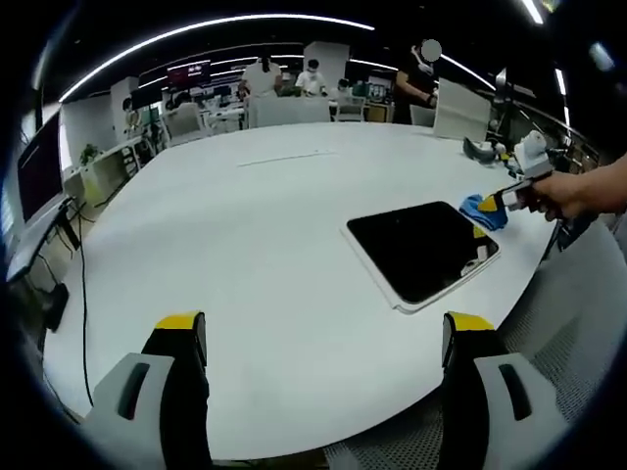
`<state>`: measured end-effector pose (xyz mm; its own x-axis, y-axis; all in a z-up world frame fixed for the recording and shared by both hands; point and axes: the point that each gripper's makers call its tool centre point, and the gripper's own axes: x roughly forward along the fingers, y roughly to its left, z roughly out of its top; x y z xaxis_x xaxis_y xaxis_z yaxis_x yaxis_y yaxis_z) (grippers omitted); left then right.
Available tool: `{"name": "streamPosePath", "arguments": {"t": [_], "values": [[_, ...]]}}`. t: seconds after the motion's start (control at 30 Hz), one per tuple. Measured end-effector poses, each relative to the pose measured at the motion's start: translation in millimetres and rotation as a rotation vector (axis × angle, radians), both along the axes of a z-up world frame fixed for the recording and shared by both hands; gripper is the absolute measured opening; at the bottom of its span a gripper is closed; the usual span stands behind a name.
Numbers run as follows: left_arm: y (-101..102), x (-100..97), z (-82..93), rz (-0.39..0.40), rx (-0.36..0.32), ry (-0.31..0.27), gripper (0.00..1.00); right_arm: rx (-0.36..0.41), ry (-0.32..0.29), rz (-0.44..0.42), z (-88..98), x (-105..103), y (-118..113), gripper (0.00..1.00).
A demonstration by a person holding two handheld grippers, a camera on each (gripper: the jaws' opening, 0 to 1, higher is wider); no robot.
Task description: Wipe the mirror surface with the cleaning cloth until all visible marks leave the cleaned area.
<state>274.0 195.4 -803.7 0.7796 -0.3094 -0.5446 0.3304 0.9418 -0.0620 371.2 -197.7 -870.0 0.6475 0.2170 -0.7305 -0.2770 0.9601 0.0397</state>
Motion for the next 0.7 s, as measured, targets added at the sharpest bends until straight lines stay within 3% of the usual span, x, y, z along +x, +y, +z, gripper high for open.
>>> {"name": "streamPosePath", "arguments": {"t": [0.13,0.23,0.27,0.33,0.43,0.7], "values": [[-5.0,5.5,8.4,0.042,-0.095,-0.015,0.99,-0.065,-0.010,0.030,-2.2,0.1,-1.6,0.12],[-11.5,6.1,5.5,0.042,-0.111,-0.010,0.99,-0.075,-0.011,0.029,-3.6,1.0,-3.1,0.06],[-17.3,4.5,0.5,0.020,-0.094,-0.001,0.99,-0.068,-0.008,0.020,-3.5,0.8,-3.1,0.04],[-9.8,4.1,-3.7,0.019,-0.034,0.002,0.99,-0.039,0.006,-0.013,-3.0,1.1,-4.0,0.03],[-6.9,-0.1,-9.5,0.038,-0.064,0.034,0.99,-0.020,0.014,-0.015,-2.8,2.8,-5.6,0.02],[-13.2,-4.2,-13.9,-0.011,-0.038,0.054,0.99,0.047,0.044,-0.077,8.8,2.2,-7.9,0.01]]}}
